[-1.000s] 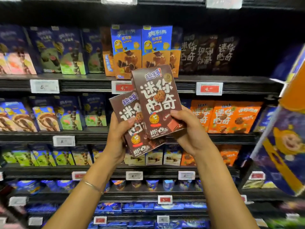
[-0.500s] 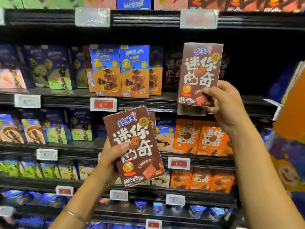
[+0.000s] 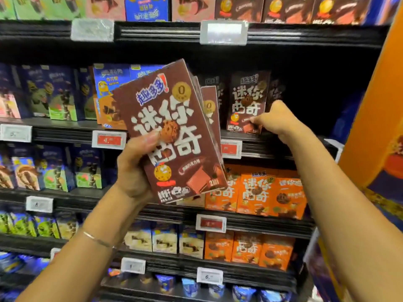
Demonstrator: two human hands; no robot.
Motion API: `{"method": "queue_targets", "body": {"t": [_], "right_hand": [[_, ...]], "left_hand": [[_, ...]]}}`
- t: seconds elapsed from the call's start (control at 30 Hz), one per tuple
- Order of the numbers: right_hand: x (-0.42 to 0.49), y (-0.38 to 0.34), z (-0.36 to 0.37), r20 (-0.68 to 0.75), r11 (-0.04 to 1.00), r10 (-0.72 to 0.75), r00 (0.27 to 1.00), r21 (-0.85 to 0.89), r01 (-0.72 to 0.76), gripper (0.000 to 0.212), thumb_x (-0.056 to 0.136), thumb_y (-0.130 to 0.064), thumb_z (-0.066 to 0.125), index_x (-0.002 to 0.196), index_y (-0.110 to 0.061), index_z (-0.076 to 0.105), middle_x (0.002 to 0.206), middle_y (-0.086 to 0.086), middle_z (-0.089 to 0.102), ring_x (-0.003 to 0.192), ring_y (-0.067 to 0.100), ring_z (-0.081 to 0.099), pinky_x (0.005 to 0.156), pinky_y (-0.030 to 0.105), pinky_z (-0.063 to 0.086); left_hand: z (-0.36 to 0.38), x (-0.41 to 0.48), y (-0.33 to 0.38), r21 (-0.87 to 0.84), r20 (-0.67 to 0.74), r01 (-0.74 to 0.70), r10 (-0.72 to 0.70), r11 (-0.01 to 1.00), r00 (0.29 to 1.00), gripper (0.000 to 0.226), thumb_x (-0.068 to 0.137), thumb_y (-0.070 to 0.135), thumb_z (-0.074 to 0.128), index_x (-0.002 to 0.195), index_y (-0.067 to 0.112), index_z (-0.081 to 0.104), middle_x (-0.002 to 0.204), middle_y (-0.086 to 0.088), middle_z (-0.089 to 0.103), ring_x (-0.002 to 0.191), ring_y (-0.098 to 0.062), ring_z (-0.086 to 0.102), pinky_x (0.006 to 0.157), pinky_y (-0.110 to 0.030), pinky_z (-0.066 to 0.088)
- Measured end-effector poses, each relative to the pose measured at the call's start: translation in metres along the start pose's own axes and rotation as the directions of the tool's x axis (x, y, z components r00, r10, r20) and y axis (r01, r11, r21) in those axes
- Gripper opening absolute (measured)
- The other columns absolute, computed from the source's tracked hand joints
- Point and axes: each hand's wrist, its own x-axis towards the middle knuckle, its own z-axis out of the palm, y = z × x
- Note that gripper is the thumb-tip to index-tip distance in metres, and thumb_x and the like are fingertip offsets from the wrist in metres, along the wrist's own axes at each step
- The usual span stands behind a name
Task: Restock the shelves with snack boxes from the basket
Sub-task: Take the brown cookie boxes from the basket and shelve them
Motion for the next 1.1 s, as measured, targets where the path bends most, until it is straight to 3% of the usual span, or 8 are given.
{"method": "queue_targets", "body": {"t": [0.07, 0.2, 0.3, 0.37, 0.53, 0.73, 0.87, 1.1], "right_hand": [[0.012, 0.001, 0.006, 0.011, 0.994, -0.027, 1.000, -0.101, 0.028, 0.027, 0.083, -0.019, 0.079, 0.105, -0.014, 0.063, 0.101, 0.000, 0.069, 0.092, 0.018, 0.066, 0.076, 0.033, 0.055], [0.026, -0.002, 0.017, 0.028, 0.911, -0.079, 0.997, -0.404, 0.083, 0.017, 0.093, -0.018, 0.063, 0.108, -0.010, 0.063, 0.098, 0.008, 0.058, 0.074, 0.022, 0.050, 0.067, 0.025, 0.040], [0.033, -0.007, 0.022, 0.088, 0.835, -0.029, 0.996, -0.546, 0.073, 0.019, 0.095, -0.015, 0.053, 0.104, -0.002, 0.064, 0.114, 0.022, 0.063, 0.089, 0.032, 0.055, 0.075, 0.029, 0.037], [0.037, -0.010, 0.024, 0.125, 0.820, 0.018, 0.992, -0.569, 0.057, 0.028, 0.096, -0.017, 0.051, 0.112, 0.001, 0.066, 0.126, 0.023, 0.063, 0.107, 0.037, 0.060, 0.079, 0.030, 0.038], [0.045, -0.015, 0.023, 0.189, 0.779, 0.091, 0.978, -0.625, 0.048, 0.038, 0.098, -0.019, 0.049, 0.126, 0.002, 0.064, 0.137, 0.022, 0.058, 0.124, 0.037, 0.056, 0.096, 0.035, 0.045], [0.050, -0.017, 0.028, 0.197, 0.724, 0.112, 0.974, -0.688, 0.056, 0.039, 0.101, -0.017, 0.043, 0.128, 0.004, 0.062, 0.137, 0.024, 0.057, 0.123, 0.039, 0.056, 0.102, 0.040, 0.045], [0.053, -0.019, 0.032, 0.138, 0.727, 0.118, 0.983, -0.686, 0.009, 0.040, 0.100, -0.019, 0.048, 0.131, 0.003, 0.059, 0.134, 0.023, 0.058, 0.120, 0.039, 0.057, 0.101, 0.042, 0.046], [0.051, -0.019, 0.039, 0.035, 0.783, 0.165, 0.986, -0.613, -0.109, 0.044, 0.101, -0.022, 0.053, 0.139, 0.000, 0.051, 0.137, 0.021, 0.054, 0.125, 0.037, 0.054, 0.105, 0.045, 0.045]], "left_hand": [[0.001, 0.019, 0.002, 0.015, -0.034, -0.003, 0.004, 1.000, 0.999, 0.041, 0.090, 0.038, 0.068, 0.125, 0.019, 0.077, 0.123, 0.003, 0.078, 0.117, -0.016, 0.072, 0.106, -0.036, 0.056], [0.001, 0.051, 0.001, 0.037, -0.079, -0.068, 0.070, 0.997, 0.994, 0.045, 0.079, 0.039, 0.081, 0.119, 0.018, 0.078, 0.117, -0.001, 0.078, 0.111, -0.020, 0.073, 0.101, -0.041, 0.057], [-0.002, 0.067, -0.003, 0.045, -0.171, -0.039, 0.046, 0.998, 0.984, 0.064, 0.065, 0.040, 0.093, 0.121, 0.013, 0.076, 0.115, -0.007, 0.078, 0.106, -0.024, 0.074, 0.097, -0.042, 0.059], [-0.006, 0.071, -0.006, 0.066, -0.194, -0.033, 0.045, 0.997, 0.980, 0.071, 0.058, 0.042, 0.096, 0.119, 0.012, 0.076, 0.113, -0.008, 0.078, 0.102, -0.025, 0.075, 0.093, -0.040, 0.061], [-0.011, 0.074, -0.009, 0.063, -0.222, 0.014, 0.000, 0.998, 0.975, 0.077, 0.049, 0.047, 0.098, 0.113, 0.011, 0.075, 0.102, -0.007, 0.080, 0.091, -0.021, 0.078, 0.079, -0.035, 0.064], [-0.013, 0.077, -0.006, 0.028, -0.224, 0.000, 0.006, 1.000, 0.975, 0.079, 0.047, 0.045, 0.100, 0.115, 0.012, 0.075, 0.104, -0.007, 0.080, 0.092, -0.022, 0.078, 0.080, -0.035, 0.065], [-0.014, 0.080, -0.001, 0.027, -0.221, 0.019, -0.012, 0.999, 0.975, 0.095, 0.046, 0.046, 0.100, 0.124, 0.007, 0.064, 0.105, -0.007, 0.079, 0.093, -0.022, 0.077, 0.082, -0.035, 0.065], [-0.022, 0.083, 0.001, 0.033, -0.210, 0.035, -0.027, 0.999, 0.977, 0.079, 0.047, 0.046, 0.100, 0.114, 0.011, 0.075, 0.104, -0.008, 0.079, 0.093, -0.022, 0.077, 0.081, -0.035, 0.065]]}}
